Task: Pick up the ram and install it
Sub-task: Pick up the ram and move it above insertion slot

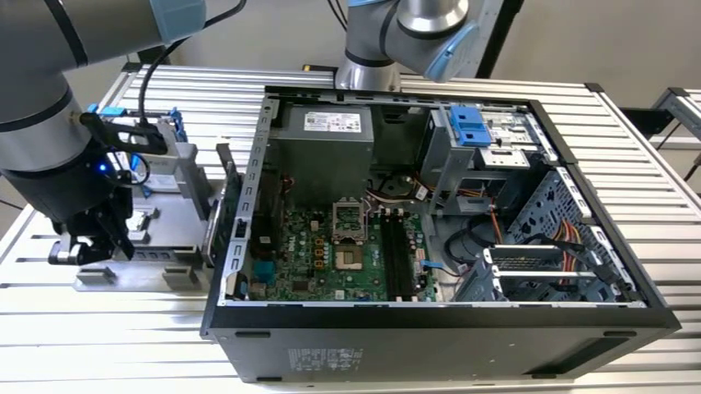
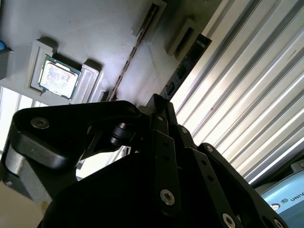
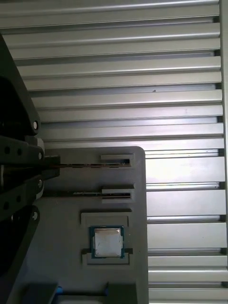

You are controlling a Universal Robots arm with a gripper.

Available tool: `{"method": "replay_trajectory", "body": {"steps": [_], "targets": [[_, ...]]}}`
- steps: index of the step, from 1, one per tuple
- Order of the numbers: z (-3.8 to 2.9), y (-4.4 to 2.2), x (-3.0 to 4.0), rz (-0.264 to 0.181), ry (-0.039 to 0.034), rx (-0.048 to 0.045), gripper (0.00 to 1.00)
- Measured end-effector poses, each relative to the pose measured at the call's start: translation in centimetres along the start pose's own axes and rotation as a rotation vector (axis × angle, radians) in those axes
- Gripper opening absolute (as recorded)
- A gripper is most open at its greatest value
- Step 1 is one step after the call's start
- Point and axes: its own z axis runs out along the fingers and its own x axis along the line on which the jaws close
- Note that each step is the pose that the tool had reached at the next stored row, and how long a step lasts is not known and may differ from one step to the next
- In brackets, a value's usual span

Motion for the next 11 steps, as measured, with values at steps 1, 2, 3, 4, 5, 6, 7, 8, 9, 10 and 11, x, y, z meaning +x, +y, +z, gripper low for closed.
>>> {"method": "replay_trajectory", "body": {"steps": [1, 2, 3, 4, 5, 6, 7, 8, 9, 10, 11], "targets": [[-0.02, 0.0, 0.0, 0.0, 0.0, 0.0, 0.0], [-0.07, 0.0, 0.0, 0.0, 0.0002, -0.0003, 0.0], [-0.14, 0.01, 0.0, 0.0, 0.0004, -0.0004, 0.0], [-0.2, 0.01, 0.0, 0.0, 0.0002, -0.0002, 0.0], [-0.28, 0.01, 0.0, 0.0, 0.0, 0.0, 0.0], [-0.38, 0.01, 0.0, 0.0, 0.0001, -0.0001, 0.0], [-0.5, 0.01, 0.0, 0.0, 0.0, 0.0, 0.0], [-0.62, 0.02, 0.0, 0.0, 0.0, 0.0, 0.0], [-0.74, 0.02, 0.0, 0.0, 0.0001, -0.0001, 0.0], [-0.87, 0.02, 0.01, 0.0, 0.0001, 0.0, 0.0], [-1.01, 0.03, 0.01, 0.0, 0.0001, -0.0001, 0.0]]}}
